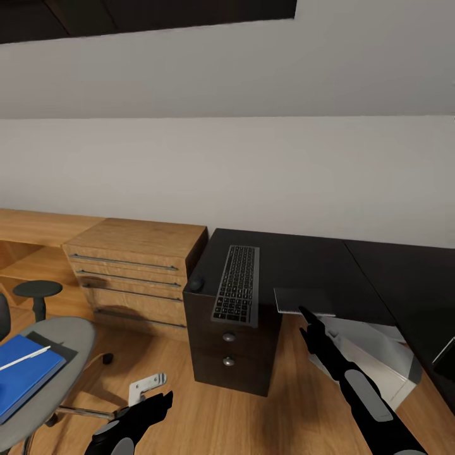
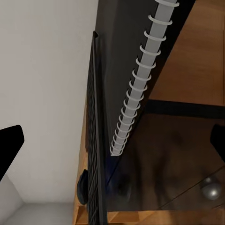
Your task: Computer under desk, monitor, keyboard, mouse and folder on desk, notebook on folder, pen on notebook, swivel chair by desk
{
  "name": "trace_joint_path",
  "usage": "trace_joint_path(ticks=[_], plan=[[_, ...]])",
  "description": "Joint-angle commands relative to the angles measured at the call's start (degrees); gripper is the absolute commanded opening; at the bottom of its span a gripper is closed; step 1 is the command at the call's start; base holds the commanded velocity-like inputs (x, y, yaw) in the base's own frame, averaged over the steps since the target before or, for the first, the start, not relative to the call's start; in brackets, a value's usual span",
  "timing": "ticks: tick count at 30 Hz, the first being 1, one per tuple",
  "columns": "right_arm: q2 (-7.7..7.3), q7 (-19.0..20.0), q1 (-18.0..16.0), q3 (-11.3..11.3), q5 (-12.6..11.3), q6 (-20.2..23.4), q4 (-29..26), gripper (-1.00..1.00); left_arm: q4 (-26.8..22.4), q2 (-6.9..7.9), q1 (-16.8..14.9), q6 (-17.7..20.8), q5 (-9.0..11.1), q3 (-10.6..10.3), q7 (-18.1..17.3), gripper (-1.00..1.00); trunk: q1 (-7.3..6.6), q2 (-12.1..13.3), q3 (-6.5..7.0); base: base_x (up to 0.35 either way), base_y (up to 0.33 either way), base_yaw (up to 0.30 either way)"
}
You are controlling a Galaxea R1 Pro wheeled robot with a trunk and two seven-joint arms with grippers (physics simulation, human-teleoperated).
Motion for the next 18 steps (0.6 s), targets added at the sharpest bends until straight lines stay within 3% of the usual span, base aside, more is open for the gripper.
trace_joint_path(ticks=[1, 18], plan=[[-0.02, 0.1, 0.0, 0.0, -0.6, 0.3, 0.0, 1.00, -0.1, 0.06, -0.1, 0.0, 0.6, -0.1, 0.6, 1.00, -0.01, 0.0, -0.06, -0.022, 0.000, 0.000], [-0.02, 0.0, 0.0, 0.0, -0.6, 0.2, 0.1, 1.00, -0.1, 0.06, -0.1, 0.0, 0.6, -0.1, 0.6, 1.00, -0.01, 0.0, -0.06, -0.033, 0.000, 0.000]])
